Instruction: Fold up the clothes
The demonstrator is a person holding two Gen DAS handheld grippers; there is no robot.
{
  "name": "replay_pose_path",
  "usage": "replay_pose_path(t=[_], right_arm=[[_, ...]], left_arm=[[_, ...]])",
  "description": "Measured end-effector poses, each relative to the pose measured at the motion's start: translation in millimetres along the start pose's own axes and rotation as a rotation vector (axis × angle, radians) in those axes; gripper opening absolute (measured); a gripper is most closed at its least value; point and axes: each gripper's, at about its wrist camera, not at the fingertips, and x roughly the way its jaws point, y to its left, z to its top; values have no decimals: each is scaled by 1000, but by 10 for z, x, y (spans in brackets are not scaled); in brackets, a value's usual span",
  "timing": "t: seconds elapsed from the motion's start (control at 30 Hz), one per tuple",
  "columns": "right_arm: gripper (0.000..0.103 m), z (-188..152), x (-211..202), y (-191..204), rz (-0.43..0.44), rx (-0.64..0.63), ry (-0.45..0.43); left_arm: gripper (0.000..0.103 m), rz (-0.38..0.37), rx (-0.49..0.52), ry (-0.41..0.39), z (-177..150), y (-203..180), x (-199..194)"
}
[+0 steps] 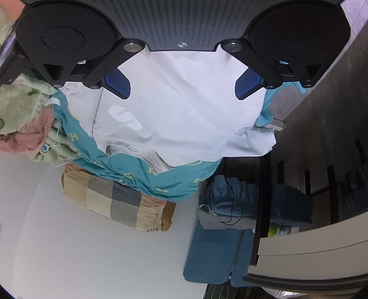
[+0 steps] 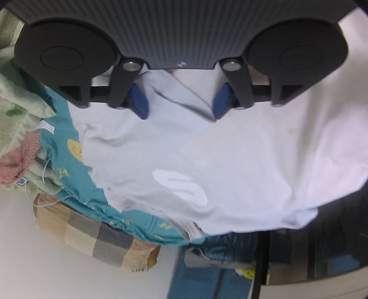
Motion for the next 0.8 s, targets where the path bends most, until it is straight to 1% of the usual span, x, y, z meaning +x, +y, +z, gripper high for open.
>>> replay_pose_path(t=[0.03,0.07,0.1,0.2,0.27,0.4,0.53,0.6,0.63,0.73,0.8], right_arm=[[44,21,17,-62,4,43,-5],[23,48,26,-147,-1,101,-7],[12,71,20,-258,-10,170,-11],[9,98,-70,-586,-17,350,-59],[9,107,-168,-796,-59,421,-91],[8,176,-418,-1347,-179,544,-166],[8,346,-663,-1954,-332,637,-232],[7,407,-758,-2233,-387,700,-258],[7,434,-778,-2335,-410,717,-256],[7,503,-752,-2511,-462,711,-227],[7,569,-712,-2466,-471,669,-220]], left_arm=[[99,-1,-3,3,3,8,22],[99,-2,-8,6,2,12,37],[99,-2,-14,10,-1,14,49],[99,-7,-32,12,-3,27,50],[99,-2,-34,13,-5,32,48],[99,8,-37,16,-11,38,44],[99,17,-41,16,-12,26,51],[99,19,-39,19,-14,11,65],[99,19,-36,20,-18,2,70],[99,23,-29,22,-19,-15,85],[99,24,-32,23,-12,-17,94]])
